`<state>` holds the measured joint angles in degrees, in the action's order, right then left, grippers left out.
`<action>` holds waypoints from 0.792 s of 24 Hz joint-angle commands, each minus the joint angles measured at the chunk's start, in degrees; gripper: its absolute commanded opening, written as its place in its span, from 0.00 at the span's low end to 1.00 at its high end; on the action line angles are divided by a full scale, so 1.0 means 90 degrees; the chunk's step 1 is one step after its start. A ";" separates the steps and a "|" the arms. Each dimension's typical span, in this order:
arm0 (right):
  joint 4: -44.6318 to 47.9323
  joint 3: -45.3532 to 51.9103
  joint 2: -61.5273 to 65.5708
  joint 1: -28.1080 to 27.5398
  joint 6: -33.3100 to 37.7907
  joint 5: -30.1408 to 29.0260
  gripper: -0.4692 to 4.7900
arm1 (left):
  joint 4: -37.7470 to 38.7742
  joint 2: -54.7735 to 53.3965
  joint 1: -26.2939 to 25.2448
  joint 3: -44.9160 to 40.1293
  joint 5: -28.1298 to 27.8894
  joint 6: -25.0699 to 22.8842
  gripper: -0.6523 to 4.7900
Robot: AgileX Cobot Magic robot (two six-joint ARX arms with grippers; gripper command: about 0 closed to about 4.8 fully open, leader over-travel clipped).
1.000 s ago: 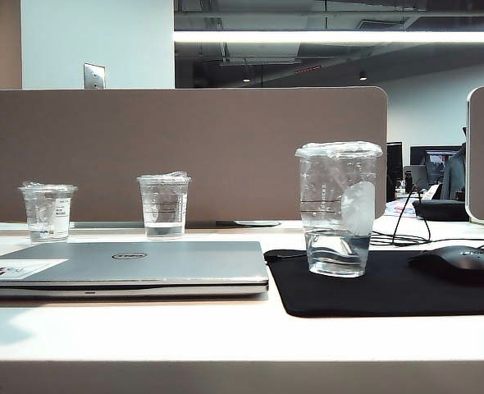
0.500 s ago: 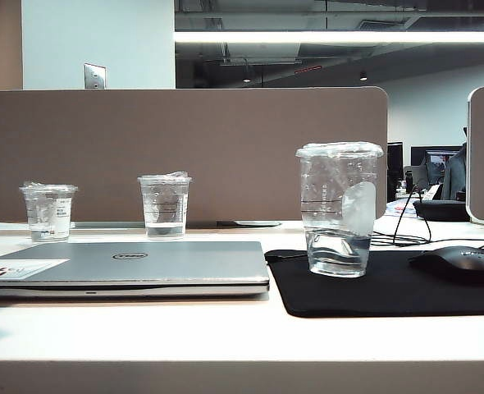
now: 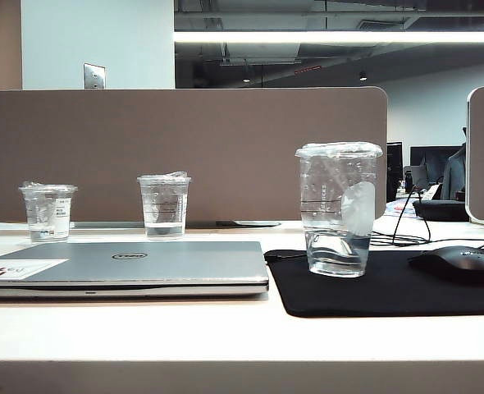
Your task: Pick up the coffee cup on the right and place it on the right side of the laptop.
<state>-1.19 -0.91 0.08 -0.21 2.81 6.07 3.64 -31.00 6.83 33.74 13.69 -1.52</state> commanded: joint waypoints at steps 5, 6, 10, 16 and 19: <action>0.0109 -0.0027 -0.0012 0.0000 0.0019 0.0032 0.14 | -0.0092 0.1355 -0.0491 -0.1044 -0.0542 0.0257 0.11; 0.0109 -0.0027 -0.0012 0.0000 0.0019 0.0032 0.14 | -0.0100 0.1491 -0.0532 -0.1171 -0.0622 0.0270 0.11; 0.0109 -0.0027 -0.0012 0.0000 0.0019 0.0029 0.14 | -0.0136 0.2227 -0.0724 -0.1821 -0.0682 0.0299 0.11; 0.0109 -0.0027 -0.0012 0.0000 0.0019 0.0029 0.14 | -0.0767 0.2824 -0.0721 -0.2708 -0.0716 0.0435 0.11; 0.0109 -0.0027 -0.0012 0.0000 0.0019 0.0032 0.14 | -0.1141 0.3194 -0.0721 -0.3213 -0.0726 0.0457 0.11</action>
<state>-1.19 -0.91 0.08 -0.21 2.81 6.07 -4.69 -3.18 0.40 5.19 7.29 2.39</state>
